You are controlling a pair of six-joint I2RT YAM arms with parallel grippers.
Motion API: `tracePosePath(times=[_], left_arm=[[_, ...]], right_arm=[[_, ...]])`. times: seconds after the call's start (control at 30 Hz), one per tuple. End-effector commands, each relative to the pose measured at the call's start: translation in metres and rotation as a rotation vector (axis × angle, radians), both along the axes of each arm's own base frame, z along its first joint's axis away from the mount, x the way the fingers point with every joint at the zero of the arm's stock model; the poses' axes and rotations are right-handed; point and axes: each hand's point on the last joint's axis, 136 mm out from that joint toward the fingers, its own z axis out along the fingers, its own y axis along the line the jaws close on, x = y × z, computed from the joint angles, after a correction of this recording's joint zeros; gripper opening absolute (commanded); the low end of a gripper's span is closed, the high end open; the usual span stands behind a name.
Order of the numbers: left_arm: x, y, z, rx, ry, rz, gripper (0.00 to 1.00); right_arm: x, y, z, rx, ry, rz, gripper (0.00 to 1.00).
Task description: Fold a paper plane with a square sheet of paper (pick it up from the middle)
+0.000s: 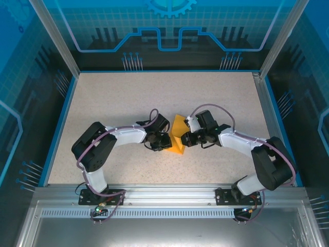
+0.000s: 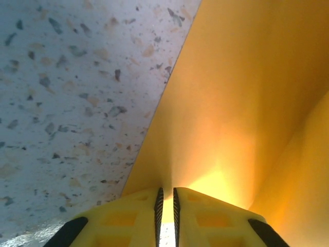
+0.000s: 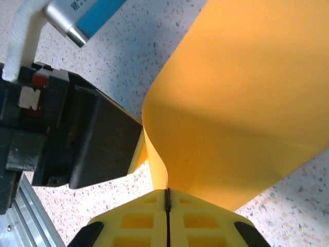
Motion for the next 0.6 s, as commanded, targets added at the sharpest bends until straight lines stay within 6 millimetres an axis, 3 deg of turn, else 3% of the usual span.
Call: tracePosePath(times=[0.0, 0.57], left_arm=[[0.004, 0.004, 0.007, 0.029, -0.023, -0.02, 0.2], [0.008, -0.001, 0.006, 0.035, -0.018, -0.053, 0.21]], right_arm=[[0.01, 0.005, 0.006, 0.021, -0.009, 0.008, 0.07], [0.029, -0.008, -0.025, -0.099, 0.018, -0.038, 0.07]])
